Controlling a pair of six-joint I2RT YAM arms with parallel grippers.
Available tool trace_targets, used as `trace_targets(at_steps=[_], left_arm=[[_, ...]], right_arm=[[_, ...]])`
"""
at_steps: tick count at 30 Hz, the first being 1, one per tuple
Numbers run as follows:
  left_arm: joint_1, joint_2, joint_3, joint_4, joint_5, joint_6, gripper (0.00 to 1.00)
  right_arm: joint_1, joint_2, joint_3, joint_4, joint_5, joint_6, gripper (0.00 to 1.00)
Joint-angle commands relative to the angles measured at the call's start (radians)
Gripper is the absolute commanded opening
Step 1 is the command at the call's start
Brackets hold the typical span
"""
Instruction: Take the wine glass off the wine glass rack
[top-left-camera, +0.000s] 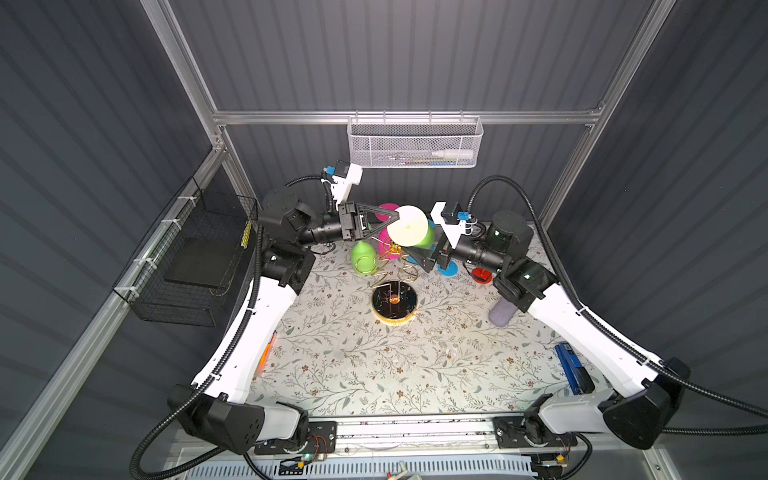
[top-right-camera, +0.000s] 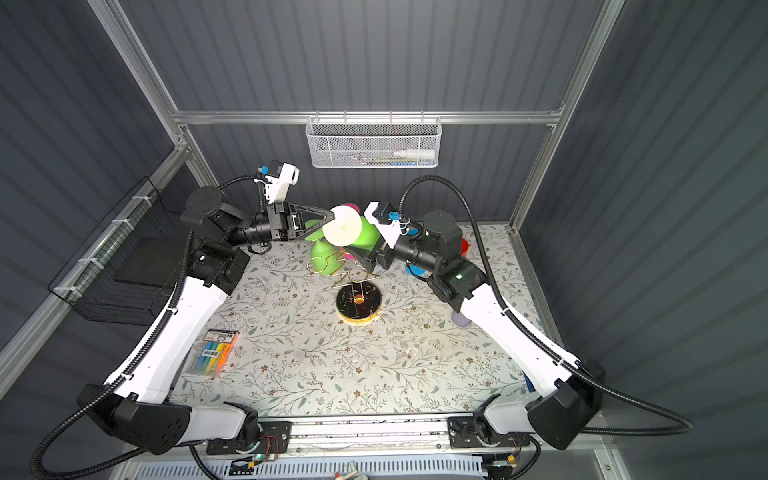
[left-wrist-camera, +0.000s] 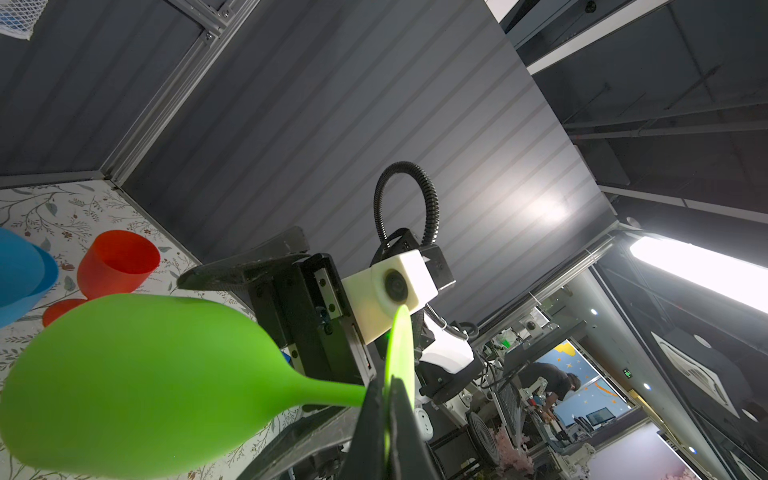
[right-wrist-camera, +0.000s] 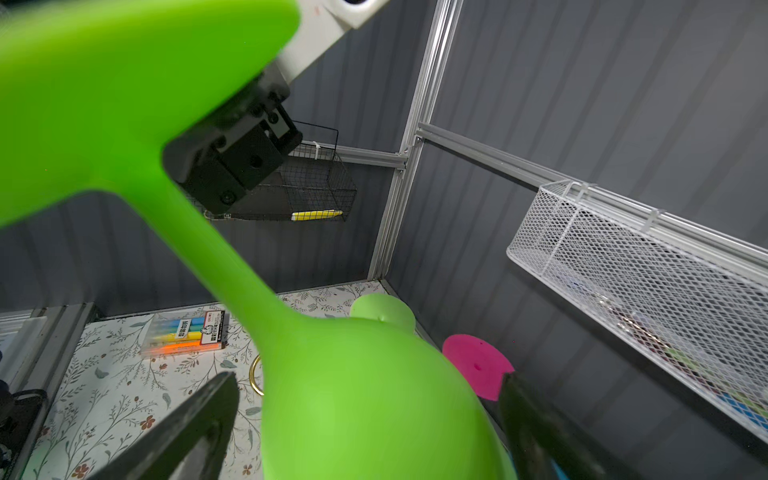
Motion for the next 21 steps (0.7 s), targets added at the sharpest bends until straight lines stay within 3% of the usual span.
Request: trace_targets(at_steps=[1,13,19,21], left_arm=[[-0.007,-0.005,-0.008,0.062,0.026,-0.019,0.00],[-0.007,-0.001,-0.026,0.183,0.028,-0.113,0.00],[-0.007,0.001,-0.021,0.193,0.025,-0.123,0.00],[-0.007,0.003,-0.020,0.199,0.022,-0.128,0.00]], right_arm=[[0.012,0.011,0.033,0.019,0.031,-0.015,0.99],[0.022,0.002,0.004,0.007,0.065,-0.023,0.95],[0.028,-0.006,-0.007,0.012,0.088,-0.023,0.74],[0.027,-0.014,-0.014,0.014,0.091,-0.024,0.73]])
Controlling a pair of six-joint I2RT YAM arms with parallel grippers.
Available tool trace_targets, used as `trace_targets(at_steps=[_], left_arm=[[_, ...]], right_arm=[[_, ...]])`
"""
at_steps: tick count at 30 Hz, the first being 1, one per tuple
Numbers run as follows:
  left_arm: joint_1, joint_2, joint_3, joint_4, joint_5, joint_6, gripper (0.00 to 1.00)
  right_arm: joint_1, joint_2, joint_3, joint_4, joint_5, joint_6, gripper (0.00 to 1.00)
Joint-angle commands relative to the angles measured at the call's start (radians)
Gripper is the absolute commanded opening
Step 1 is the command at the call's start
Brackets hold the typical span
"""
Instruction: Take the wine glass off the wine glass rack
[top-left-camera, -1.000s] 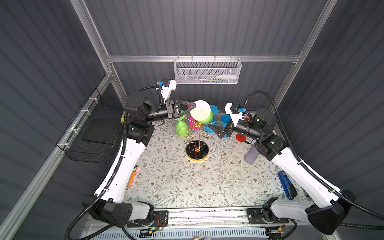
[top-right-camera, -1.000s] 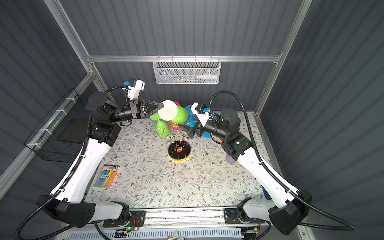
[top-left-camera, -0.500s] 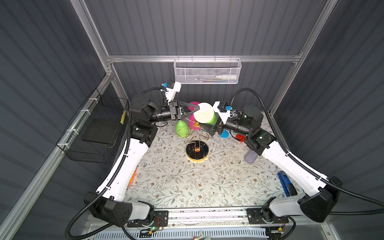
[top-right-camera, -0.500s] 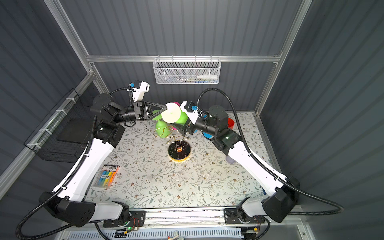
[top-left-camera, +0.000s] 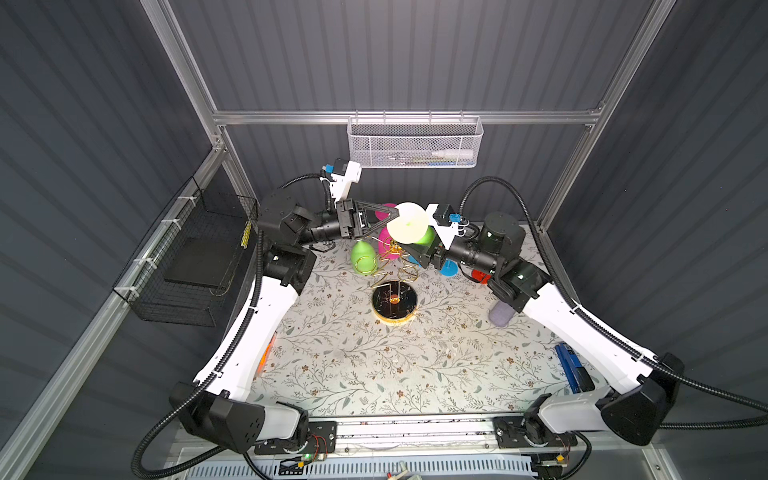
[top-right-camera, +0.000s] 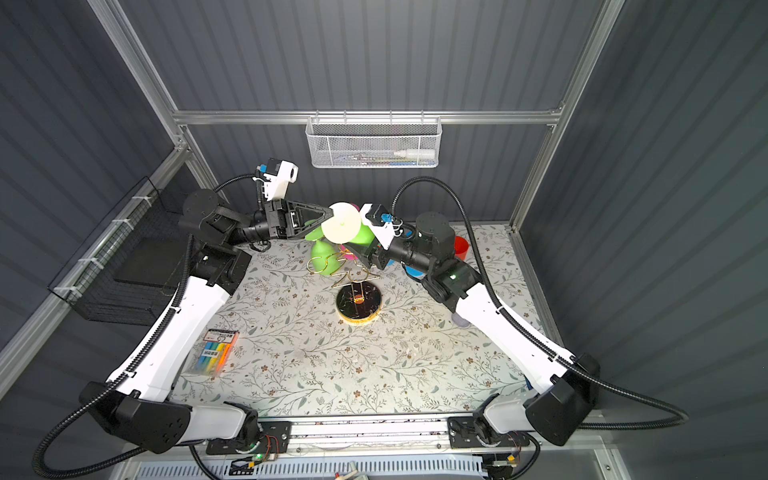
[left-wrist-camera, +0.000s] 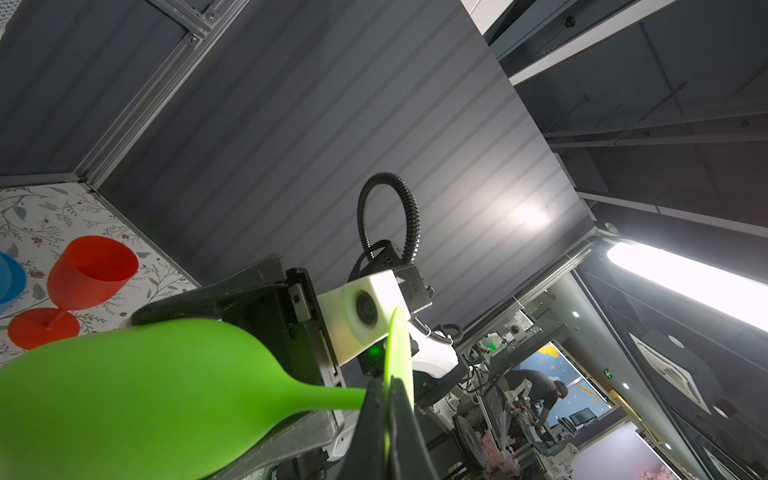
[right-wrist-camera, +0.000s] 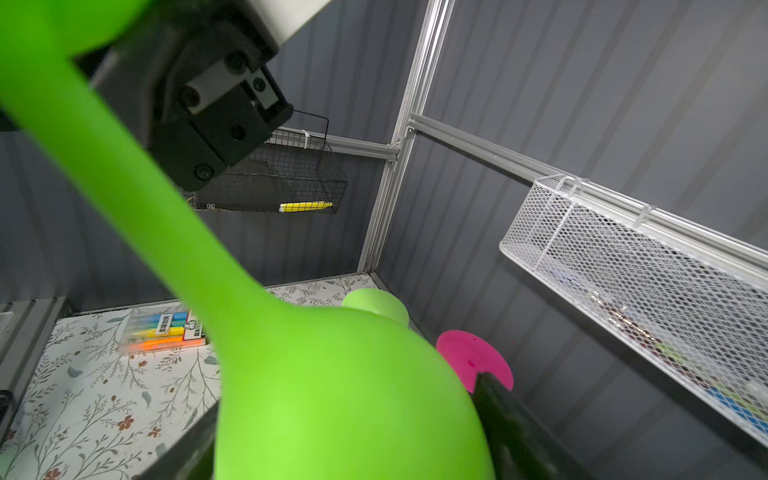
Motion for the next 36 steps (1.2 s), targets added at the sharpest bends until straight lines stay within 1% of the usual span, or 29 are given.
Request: trace_targets(at_steps=[1,6,10,12,13,14,16,17,18,19,20,22,24,29,30,32,36], left_arm=[[-0.004,0.000,0.002,0.076,0.013,-0.016,0.00],[-0.004,0.007,0.012,0.087,0.000,-0.008,0.00],[-0.004,0.011,0.020,0.071,-0.012,0.038,0.19],[-0.004,0.009,0.022,0.048,-0.029,0.081,0.44],[-0.004,0.005,0.019,0.034,-0.042,0.107,0.53],[-0.004,0.000,0.019,0.013,-0.055,0.142,0.58],[-0.004,-0.005,0.022,-0.037,-0.078,0.219,0.65],[-0.004,-0.011,0.021,-0.072,-0.100,0.265,0.67],[-0.004,-0.015,0.019,-0.105,-0.123,0.305,0.69],[-0.004,-0.020,0.017,-0.141,-0.150,0.356,0.74],[-0.004,-0.024,0.015,-0.172,-0.177,0.400,0.76],[-0.004,-0.030,0.002,-0.205,-0.227,0.472,0.78],[-0.004,-0.035,-0.026,-0.195,-0.275,0.527,0.79],[-0.004,-0.049,-0.102,-0.091,-0.360,0.640,0.79],[-0.004,-0.055,-0.153,-0.060,-0.376,0.657,0.79],[-0.004,-0.073,-0.198,0.008,-0.402,0.720,0.79],[-0.004,-0.103,-0.253,0.049,-0.463,0.877,0.78]], right_arm=[[0.001,-0.027,-0.017,0.013,0.025,0.009,0.72],[0.002,-0.053,-0.037,0.008,0.029,0.030,0.69],[0.003,-0.089,-0.043,-0.041,0.040,0.063,0.65],[0.003,-0.109,-0.044,-0.077,0.045,0.084,0.63],[0.003,-0.121,-0.050,-0.094,0.045,0.096,0.62],[0.002,-0.134,-0.057,-0.109,0.047,0.108,0.61],[0.002,-0.160,-0.072,-0.138,0.062,0.135,0.60],[0.002,-0.175,-0.078,-0.161,0.068,0.152,0.59],[0.003,-0.186,-0.080,-0.184,0.107,0.165,0.58],[0.002,-0.198,-0.081,-0.215,0.124,0.176,0.58],[0.002,-0.209,-0.081,-0.249,0.138,0.190,0.57],[0.001,-0.225,-0.073,-0.312,0.163,0.214,0.56],[0.001,-0.237,-0.061,-0.375,0.186,0.235,0.55],[-0.005,-0.241,0.002,-0.534,0.240,0.284,0.54],[-0.008,-0.240,0.011,-0.557,0.247,0.295,0.54],[-0.020,-0.232,0.032,-0.599,0.250,0.322,0.53],[-0.048,-0.212,0.054,-0.648,0.217,0.357,0.51]])
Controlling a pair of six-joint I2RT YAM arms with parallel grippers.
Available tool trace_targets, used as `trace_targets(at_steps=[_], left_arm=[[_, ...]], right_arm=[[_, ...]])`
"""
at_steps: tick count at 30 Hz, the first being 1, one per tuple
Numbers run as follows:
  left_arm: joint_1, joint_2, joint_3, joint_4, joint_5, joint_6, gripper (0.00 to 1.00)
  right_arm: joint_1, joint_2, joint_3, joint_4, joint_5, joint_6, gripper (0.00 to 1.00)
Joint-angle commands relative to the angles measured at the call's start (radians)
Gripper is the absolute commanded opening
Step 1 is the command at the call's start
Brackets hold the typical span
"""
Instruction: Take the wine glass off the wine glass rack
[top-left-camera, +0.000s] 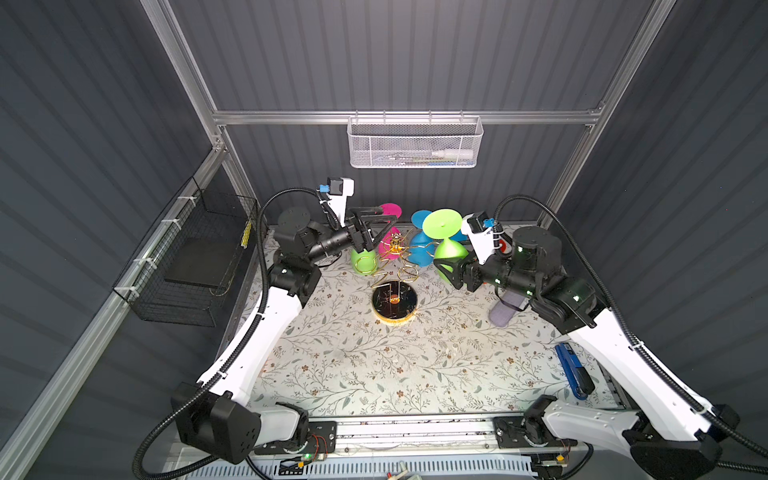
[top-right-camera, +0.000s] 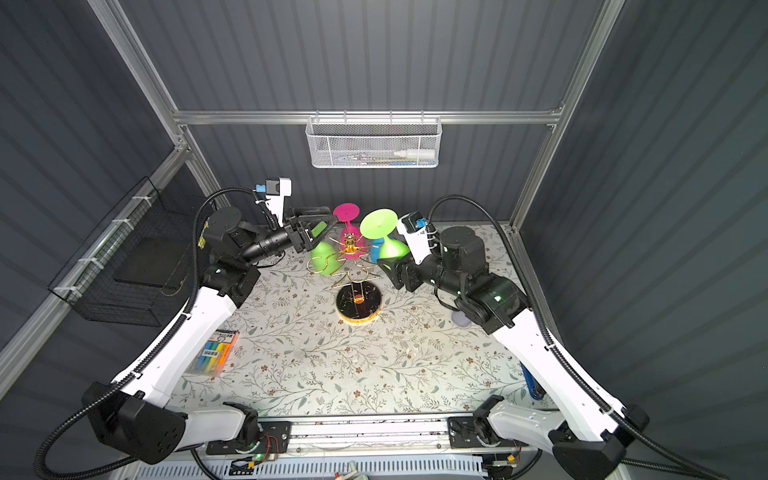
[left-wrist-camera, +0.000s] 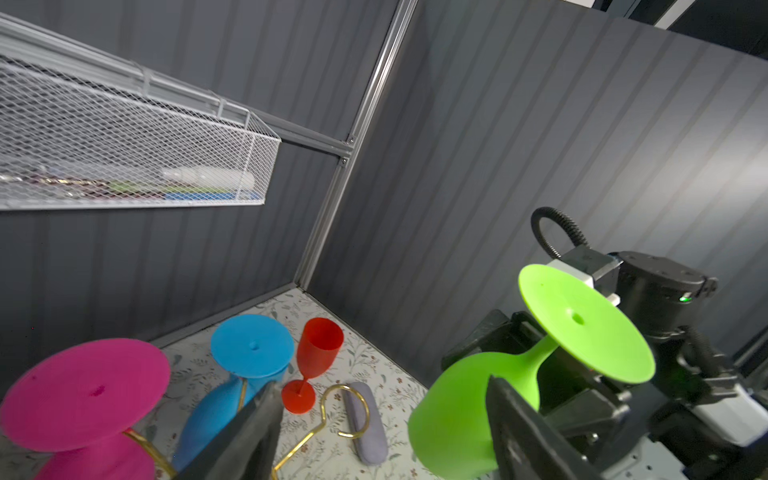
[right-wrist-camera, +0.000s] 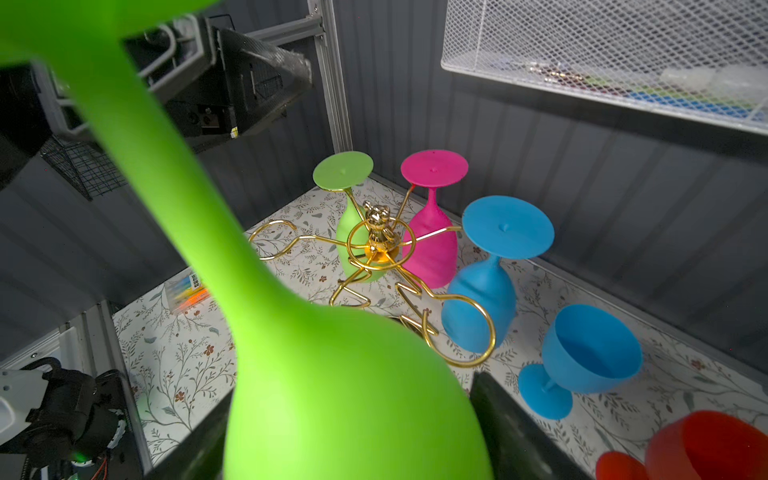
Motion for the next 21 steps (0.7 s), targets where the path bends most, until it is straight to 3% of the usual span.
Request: trace_targets(at_steps=[1,5,11,17,21], left_arm=[[-0.002,-0.054,-0.036,0.096,-0.080,0.208,0.78],[-0.002,-0.054,-0.074,0.178,-0.076,0.321,0.76],[-0.018,-0.015,-0.097,0.321,0.074,0.542,0.65],[-0.091,0.010,-0.081,0.235,0.099,0.830,0.61],[-0.113,0.028,-0.081,0.273,0.080,0.853,0.62]], right_arm=[[-0.023,0.023,0.044,-0.086,-0.011,0.058,0.50],[-0.028,0.051,0.086,-0.127,-0.036,0.068,0.49],[-0.027,0.103,0.166,-0.209,-0.060,0.066,0.49],[-0.027,0.132,0.197,-0.245,-0.087,0.070,0.48],[-0.027,0.148,0.215,-0.261,-0.108,0.072,0.48]])
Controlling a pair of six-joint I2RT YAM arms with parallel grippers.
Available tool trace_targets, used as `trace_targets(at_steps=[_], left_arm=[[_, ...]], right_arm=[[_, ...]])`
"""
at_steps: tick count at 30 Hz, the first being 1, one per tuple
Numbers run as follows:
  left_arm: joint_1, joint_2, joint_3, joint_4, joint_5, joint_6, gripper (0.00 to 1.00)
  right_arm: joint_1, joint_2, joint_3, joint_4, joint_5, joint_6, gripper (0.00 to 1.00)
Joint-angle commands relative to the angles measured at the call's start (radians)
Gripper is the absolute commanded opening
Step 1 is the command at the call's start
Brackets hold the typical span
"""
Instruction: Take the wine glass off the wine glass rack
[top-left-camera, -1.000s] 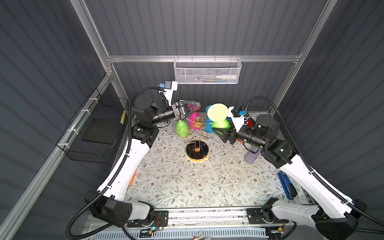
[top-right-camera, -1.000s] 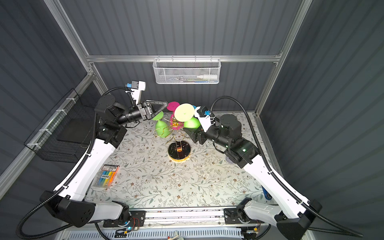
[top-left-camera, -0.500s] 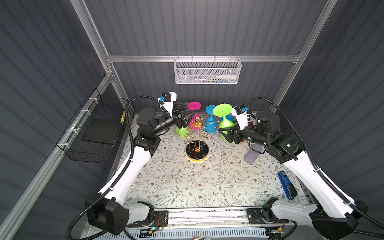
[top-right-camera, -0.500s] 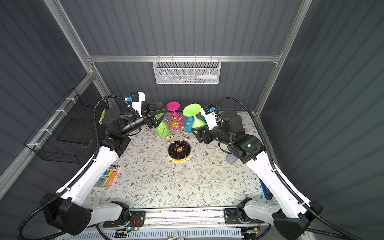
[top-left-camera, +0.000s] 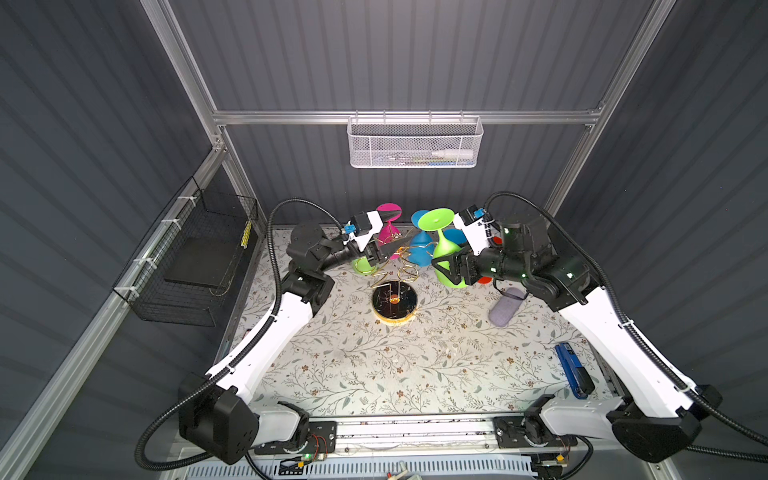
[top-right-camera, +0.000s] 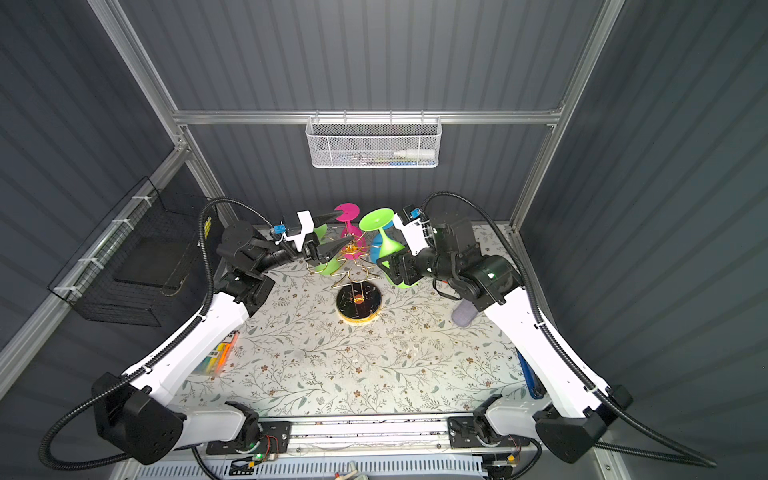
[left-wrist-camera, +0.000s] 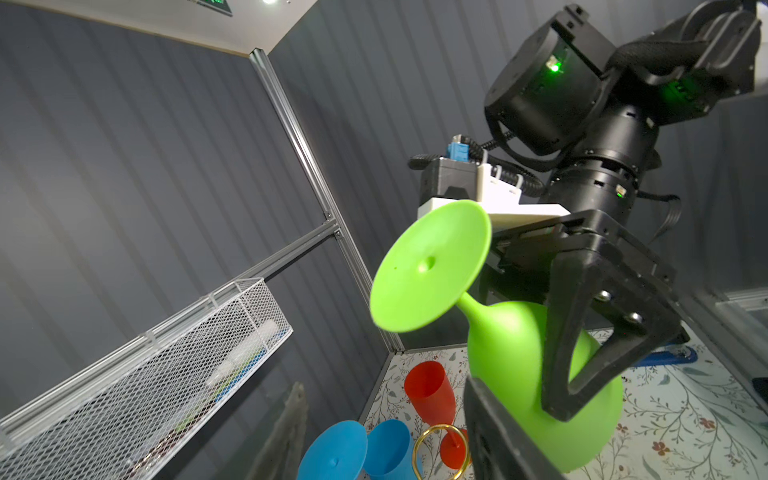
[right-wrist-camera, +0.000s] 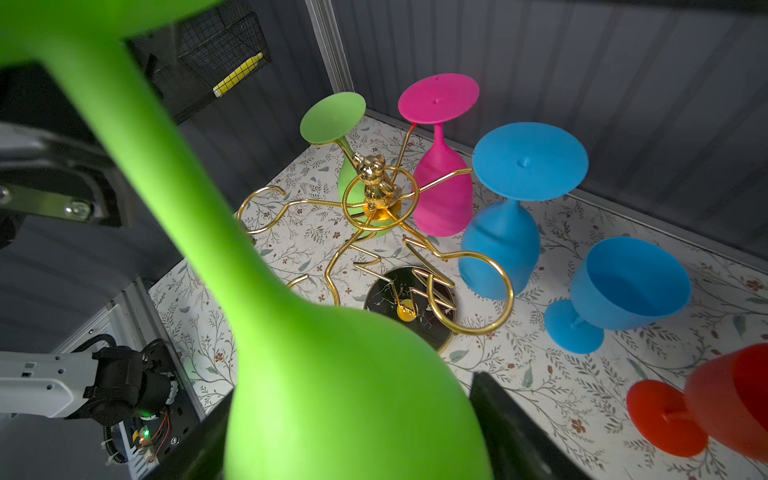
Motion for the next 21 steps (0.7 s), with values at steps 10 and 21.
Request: trace_targets(at_steps=[10,21], left_arm=[[-0.056,0.035,0.038,0.007,-0.030,0.197,0.58],[-0.071,0.034,0.016,0.088,-0.081,0.187,0.47]], right_arm=[[0.019,0.047,0.058,-0.042,-0.057,0.027,0.46],[0.045,0.082,0.072,-0.052,-0.057,0.039,0.45]])
